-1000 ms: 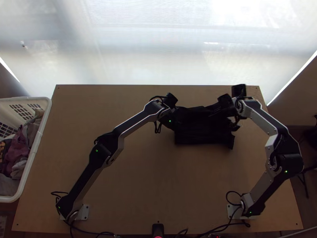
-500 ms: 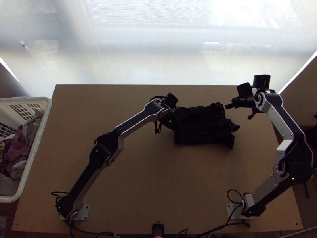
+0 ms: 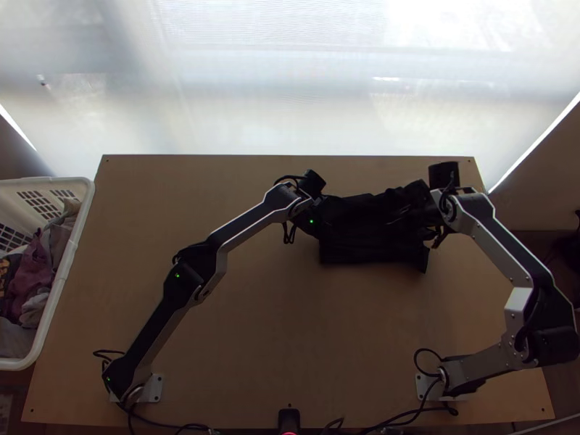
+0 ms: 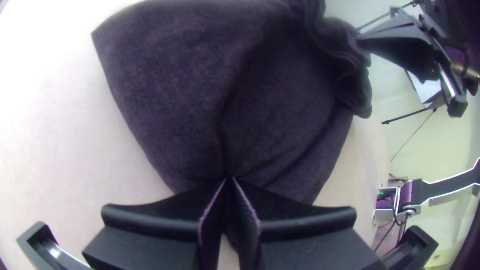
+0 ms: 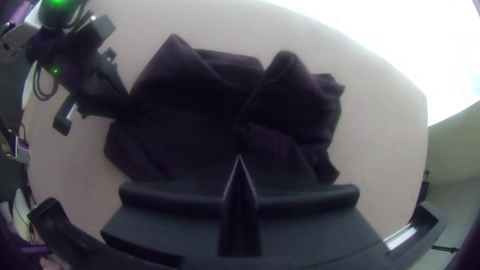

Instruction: Fold the t-shirt

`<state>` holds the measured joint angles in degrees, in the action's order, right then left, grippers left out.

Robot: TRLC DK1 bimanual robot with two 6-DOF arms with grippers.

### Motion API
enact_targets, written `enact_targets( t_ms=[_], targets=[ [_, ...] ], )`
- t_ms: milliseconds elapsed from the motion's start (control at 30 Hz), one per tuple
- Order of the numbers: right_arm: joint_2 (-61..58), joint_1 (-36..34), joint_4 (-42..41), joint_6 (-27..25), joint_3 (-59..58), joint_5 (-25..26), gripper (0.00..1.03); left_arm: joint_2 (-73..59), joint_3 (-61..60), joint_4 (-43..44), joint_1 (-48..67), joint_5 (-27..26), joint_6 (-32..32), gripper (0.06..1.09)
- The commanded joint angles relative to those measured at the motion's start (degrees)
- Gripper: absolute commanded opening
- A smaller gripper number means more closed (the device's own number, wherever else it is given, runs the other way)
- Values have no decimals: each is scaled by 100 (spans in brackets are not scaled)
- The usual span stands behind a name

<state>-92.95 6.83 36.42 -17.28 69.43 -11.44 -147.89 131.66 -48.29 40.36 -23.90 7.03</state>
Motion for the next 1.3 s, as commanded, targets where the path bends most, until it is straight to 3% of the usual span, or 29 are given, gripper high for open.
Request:
enact_targets(
  t_ms=[0,267,533,967,1267],
  targets=[
    [13,442,-180,155,-615,-113,3,-2,0,-5,-2,-1,-8,23],
    [-628,249,-681,-74,-720,-121,3,-2,0,-13,-2,-1,-8,23],
    [-874,-604,-768,-584,-342,-121,3,-2,0,-5,7,26,-8,23],
    [-716,-2230,-250,-1445,308,-121,3,-2,9,13,42,122,-17,23],
    [-373,-2863,75,-1594,370,-130,3,15,0,-22,-10,96,-17,25]
  ],
)
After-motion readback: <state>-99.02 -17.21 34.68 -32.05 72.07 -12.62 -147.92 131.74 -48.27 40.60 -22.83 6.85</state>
